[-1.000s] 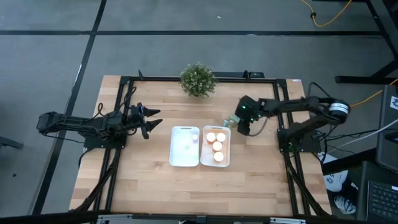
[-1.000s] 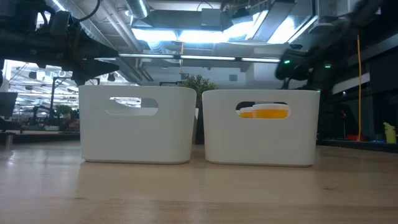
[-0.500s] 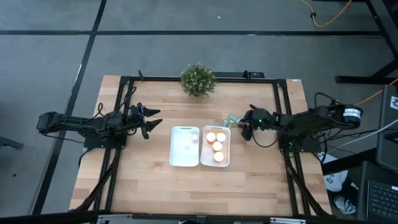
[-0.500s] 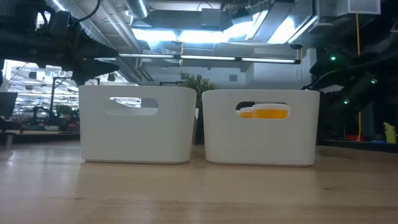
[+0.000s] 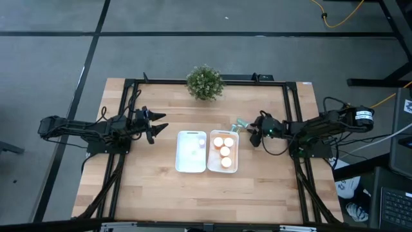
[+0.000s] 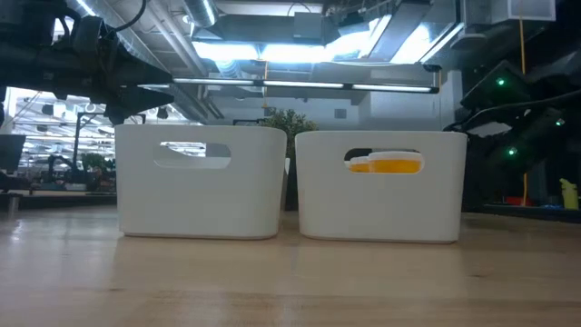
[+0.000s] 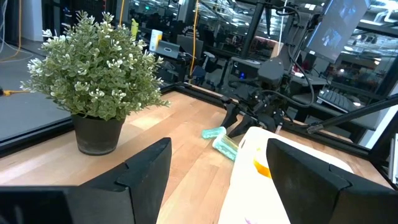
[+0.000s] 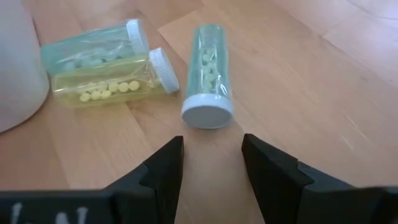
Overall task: Pick and place medicine bottles into bin by pill shape (circle, oval)
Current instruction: Put the blue tablet bottle into the left white bin
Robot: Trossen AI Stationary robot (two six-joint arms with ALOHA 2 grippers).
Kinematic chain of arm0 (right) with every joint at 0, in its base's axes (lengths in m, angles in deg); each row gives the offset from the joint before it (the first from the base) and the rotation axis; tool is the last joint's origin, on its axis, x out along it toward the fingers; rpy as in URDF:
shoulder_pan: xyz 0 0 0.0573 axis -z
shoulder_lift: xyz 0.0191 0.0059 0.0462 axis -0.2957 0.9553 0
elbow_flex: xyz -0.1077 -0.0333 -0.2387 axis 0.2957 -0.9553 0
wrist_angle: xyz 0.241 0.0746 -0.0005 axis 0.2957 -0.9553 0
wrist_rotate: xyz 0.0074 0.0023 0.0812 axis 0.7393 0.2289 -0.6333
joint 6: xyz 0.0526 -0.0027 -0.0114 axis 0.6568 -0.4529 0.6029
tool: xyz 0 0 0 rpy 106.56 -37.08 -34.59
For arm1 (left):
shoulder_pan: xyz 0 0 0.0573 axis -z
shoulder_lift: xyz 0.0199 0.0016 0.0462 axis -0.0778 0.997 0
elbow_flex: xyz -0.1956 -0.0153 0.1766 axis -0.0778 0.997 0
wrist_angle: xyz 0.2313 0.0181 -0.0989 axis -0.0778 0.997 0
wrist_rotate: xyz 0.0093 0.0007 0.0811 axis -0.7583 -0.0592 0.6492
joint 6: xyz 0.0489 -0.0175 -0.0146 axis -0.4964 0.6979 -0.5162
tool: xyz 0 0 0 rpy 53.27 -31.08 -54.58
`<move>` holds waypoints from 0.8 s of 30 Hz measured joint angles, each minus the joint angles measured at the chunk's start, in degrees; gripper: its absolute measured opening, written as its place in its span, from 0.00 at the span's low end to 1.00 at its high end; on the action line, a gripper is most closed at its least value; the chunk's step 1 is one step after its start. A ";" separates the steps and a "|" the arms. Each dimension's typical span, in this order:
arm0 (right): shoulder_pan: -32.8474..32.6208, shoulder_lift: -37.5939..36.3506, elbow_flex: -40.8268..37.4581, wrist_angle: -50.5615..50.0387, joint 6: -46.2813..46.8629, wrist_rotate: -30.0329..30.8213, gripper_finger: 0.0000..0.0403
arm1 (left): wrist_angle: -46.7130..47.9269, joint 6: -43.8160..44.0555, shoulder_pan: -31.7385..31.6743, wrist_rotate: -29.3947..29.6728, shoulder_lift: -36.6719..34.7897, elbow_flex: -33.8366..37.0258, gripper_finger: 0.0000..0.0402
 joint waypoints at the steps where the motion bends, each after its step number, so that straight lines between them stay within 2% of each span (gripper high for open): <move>1: -0.22 0.00 -0.06 -0.07 0.74 0.69 0.43 | 0.00 0.00 0.00 0.00 -0.01 -0.01 0.64; 4: -0.37 -0.02 -0.76 0.90 1.27 1.17 0.46 | 0.01 0.00 0.00 -0.01 -0.01 -0.01 0.64; 9: -0.41 -0.07 -4.05 6.72 0.89 0.72 0.57 | 0.01 0.00 0.00 -0.01 -0.01 -0.02 0.64; 13: -1.00 -0.03 -4.06 6.79 -0.45 0.92 0.64 | 0.01 0.00 0.00 -0.01 0.00 -0.02 0.64; 24: -2.82 0.16 -4.30 8.96 1.81 4.71 0.64 | 0.01 0.00 0.00 0.00 -0.01 -0.01 0.64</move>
